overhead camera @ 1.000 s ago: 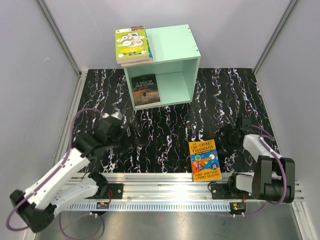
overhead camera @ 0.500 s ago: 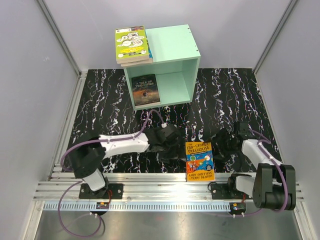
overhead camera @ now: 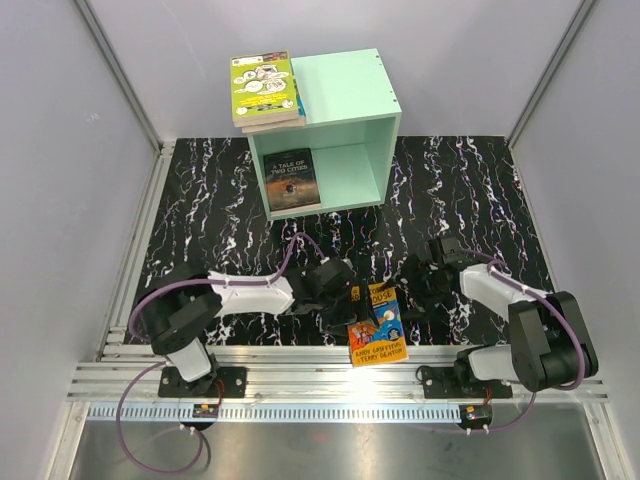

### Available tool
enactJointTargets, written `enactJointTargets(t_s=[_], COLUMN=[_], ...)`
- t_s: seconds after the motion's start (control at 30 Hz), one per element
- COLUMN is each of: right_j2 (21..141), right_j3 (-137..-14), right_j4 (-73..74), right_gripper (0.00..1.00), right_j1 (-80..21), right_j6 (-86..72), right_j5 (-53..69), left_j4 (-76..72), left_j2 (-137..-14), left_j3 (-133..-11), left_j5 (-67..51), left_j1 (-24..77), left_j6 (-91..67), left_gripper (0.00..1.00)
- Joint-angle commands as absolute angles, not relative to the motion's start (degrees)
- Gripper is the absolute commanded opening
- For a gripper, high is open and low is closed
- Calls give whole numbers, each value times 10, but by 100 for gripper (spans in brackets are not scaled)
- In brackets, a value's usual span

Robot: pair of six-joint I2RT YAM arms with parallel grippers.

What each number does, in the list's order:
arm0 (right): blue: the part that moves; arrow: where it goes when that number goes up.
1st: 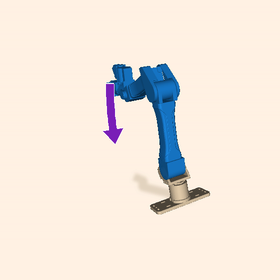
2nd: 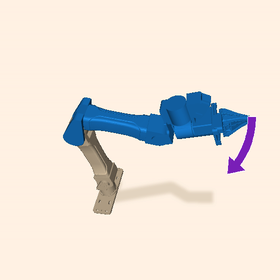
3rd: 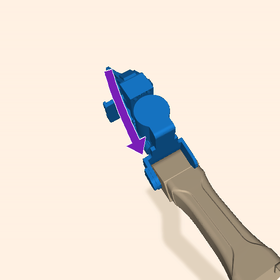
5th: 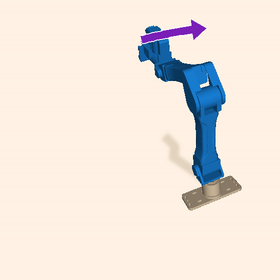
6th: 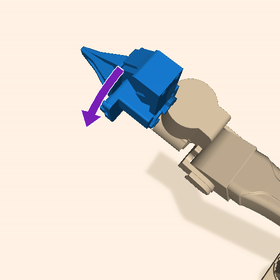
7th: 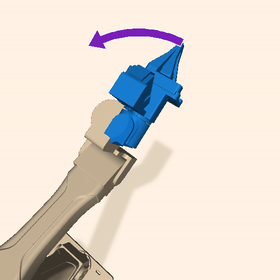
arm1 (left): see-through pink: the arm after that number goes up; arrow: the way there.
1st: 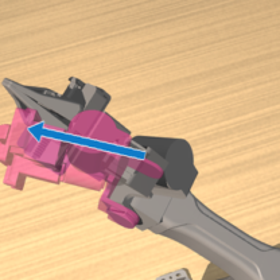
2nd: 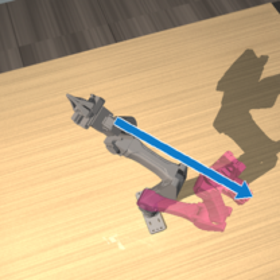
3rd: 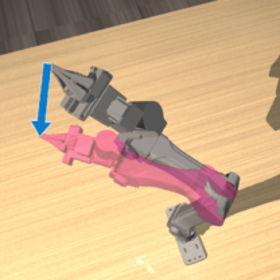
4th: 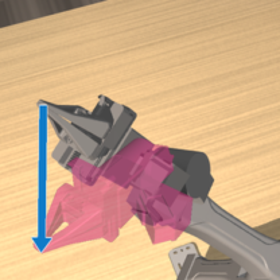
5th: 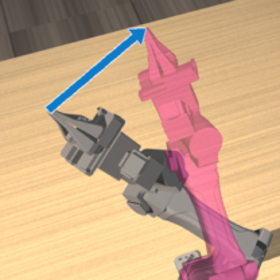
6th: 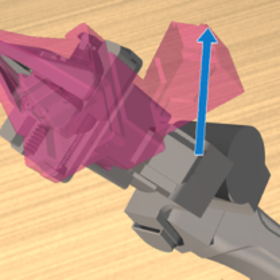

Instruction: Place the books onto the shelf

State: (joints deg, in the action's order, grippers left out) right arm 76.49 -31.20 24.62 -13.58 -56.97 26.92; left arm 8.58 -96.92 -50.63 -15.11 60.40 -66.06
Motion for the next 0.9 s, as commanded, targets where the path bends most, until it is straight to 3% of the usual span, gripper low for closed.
enactJointTargets(t_s=[0.0,0.3,0.63,0.87], right_j2=[778,741,667,690], right_j3=[-306,-279,-308,-308], right_j4=[243,250,330,326], right_gripper=[98,74,62,54], right_j1=[-152,-182,-205,-243], right_j6=[-563,-561,-543,-545], right_j5=[262,273,267,274], left_j4=[19,-1,-2,-5], left_j2=[-967,-968,-985,-984], left_j3=[-447,-426,-442,-442], left_j5=[-172,-173,-177,-177], left_j1=[611,610,608,605], left_j6=[-695,-704,-698,-699], left_gripper=[99,99,99,99])
